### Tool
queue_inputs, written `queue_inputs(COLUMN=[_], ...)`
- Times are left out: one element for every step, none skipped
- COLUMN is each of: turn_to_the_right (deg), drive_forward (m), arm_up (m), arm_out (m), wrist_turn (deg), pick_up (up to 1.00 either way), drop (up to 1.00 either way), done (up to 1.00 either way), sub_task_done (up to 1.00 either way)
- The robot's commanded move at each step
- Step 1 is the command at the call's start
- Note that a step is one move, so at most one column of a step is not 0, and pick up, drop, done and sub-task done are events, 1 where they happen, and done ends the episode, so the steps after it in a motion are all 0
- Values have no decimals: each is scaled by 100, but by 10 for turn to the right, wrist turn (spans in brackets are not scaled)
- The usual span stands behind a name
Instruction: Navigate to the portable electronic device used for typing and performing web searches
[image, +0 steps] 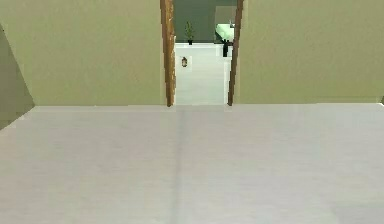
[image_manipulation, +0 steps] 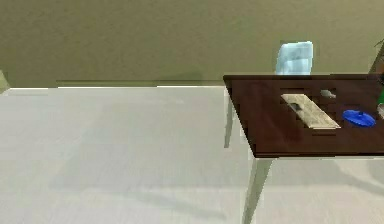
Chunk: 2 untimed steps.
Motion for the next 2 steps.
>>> queue_inputs(turn_to_the_right=[0, 0], drive_forward=[100, 100], arm_up=[0, 0], arm_out=[0, 0], wrist_turn=[0, 0], pick_up=[0, 0], drop=[0, 0], done=[0, 0], sub_task_done=[0, 0])
